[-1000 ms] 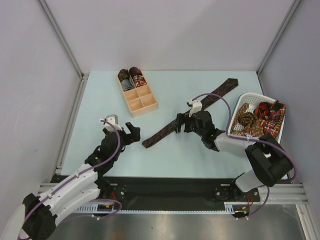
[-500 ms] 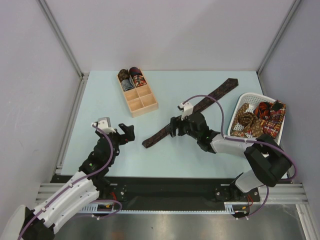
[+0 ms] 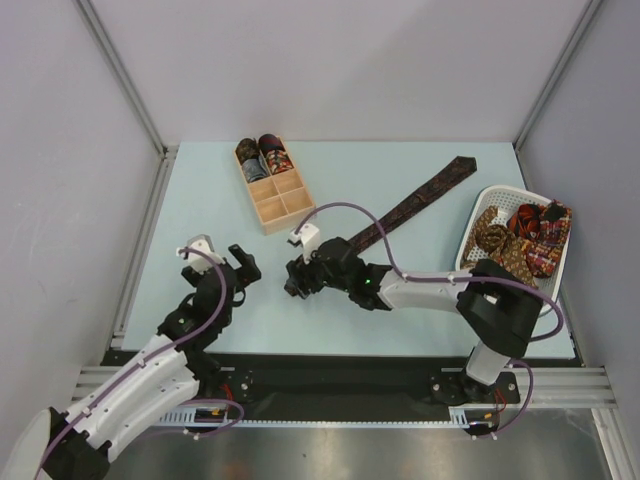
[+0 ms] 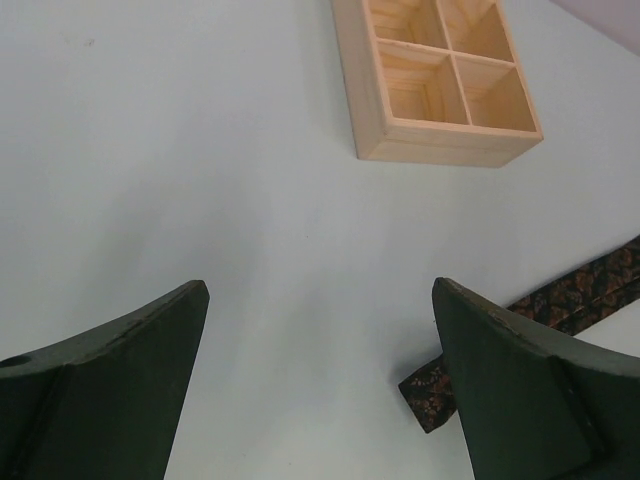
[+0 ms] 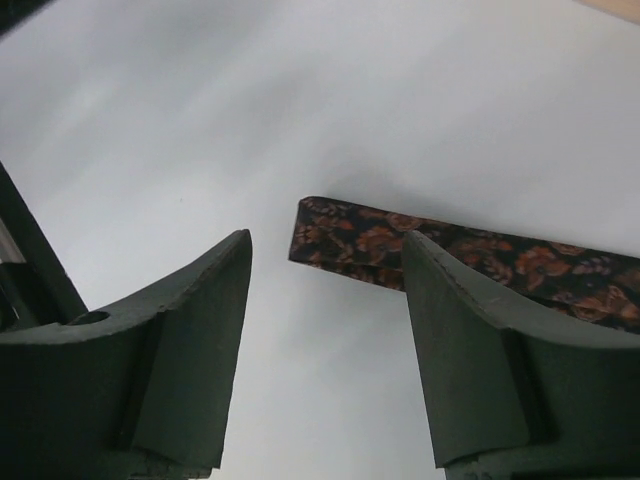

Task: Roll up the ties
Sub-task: Flatten the tie, then roll the tie

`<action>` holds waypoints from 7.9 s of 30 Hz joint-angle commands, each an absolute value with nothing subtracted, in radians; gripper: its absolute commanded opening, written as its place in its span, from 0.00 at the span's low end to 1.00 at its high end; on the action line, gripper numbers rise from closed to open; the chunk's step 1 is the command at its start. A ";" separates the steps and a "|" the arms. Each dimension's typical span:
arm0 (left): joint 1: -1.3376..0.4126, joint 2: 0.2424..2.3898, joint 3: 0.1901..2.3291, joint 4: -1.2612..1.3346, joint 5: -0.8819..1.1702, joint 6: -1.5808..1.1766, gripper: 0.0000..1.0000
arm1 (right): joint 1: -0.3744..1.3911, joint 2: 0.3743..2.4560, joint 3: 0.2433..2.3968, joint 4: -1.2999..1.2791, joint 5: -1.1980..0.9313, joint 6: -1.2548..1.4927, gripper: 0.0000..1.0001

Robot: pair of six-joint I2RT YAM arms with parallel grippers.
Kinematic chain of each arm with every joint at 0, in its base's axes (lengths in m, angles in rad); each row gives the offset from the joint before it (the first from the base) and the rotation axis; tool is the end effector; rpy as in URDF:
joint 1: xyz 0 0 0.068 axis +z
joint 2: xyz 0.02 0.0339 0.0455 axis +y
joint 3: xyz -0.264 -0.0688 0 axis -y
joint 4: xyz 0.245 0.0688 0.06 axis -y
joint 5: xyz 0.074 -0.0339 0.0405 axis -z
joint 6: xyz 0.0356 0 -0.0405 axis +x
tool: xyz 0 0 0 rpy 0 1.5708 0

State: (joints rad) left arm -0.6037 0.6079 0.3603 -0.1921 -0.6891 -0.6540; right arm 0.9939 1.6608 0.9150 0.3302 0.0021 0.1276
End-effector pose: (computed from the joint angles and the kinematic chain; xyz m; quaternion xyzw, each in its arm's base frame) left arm 0.1342 -0.0650 0.2192 -0.2009 0.7899 -0.0661 0.5756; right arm 0.1990 0.3056 0.2100 -0.3511 0.7606 0.2896 0.4629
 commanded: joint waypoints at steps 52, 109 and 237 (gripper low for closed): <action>-0.445 0.503 0.460 -0.283 -0.263 -0.632 1.00 | 0.899 1.858 1.241 -0.034 -0.319 0.303 0.00; -0.701 1.391 0.692 0.152 0.023 0.109 1.00 | 0.575 2.037 1.045 0.271 -0.580 0.543 0.00; -0.681 1.911 1.247 -0.486 0.189 0.258 0.33 | 1.479 1.702 0.917 -0.001 0.885 0.003 0.33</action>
